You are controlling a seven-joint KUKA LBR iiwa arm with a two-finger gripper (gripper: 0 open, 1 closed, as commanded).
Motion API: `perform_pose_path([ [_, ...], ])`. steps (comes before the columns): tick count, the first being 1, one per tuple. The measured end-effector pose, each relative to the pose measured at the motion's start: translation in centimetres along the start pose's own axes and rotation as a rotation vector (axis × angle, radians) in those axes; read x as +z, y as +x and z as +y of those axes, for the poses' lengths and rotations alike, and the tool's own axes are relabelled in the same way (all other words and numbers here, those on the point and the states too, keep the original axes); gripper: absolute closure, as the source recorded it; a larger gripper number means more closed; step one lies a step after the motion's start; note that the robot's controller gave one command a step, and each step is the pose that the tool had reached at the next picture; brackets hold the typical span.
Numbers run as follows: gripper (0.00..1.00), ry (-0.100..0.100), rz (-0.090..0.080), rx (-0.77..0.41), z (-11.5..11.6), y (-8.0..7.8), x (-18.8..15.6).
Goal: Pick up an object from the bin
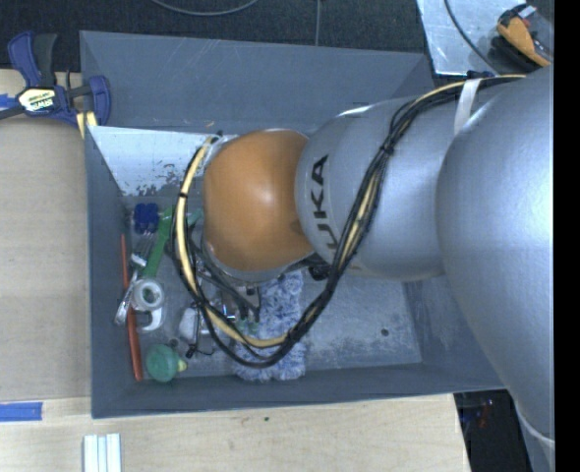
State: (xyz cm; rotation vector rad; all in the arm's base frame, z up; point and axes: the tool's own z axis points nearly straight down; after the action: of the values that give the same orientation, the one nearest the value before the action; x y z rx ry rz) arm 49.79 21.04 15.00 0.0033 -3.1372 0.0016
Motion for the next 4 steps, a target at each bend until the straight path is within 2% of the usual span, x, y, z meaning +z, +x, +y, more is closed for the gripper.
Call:
perform_pose_path([
  [1, 0.00, -0.002, -0.006, 0.004, -0.1, -0.2, -0.3],
  [2, 0.00, -0.007, -0.014, -0.108, -6.1, -2.5, 7.7],
  [3, 0.00, -0.007, -0.016, -0.190, -6.2, -3.0, 7.7],
  [4, 0.00, -0.007, -0.025, -0.701, -11.3, -8.0, 7.6],
])
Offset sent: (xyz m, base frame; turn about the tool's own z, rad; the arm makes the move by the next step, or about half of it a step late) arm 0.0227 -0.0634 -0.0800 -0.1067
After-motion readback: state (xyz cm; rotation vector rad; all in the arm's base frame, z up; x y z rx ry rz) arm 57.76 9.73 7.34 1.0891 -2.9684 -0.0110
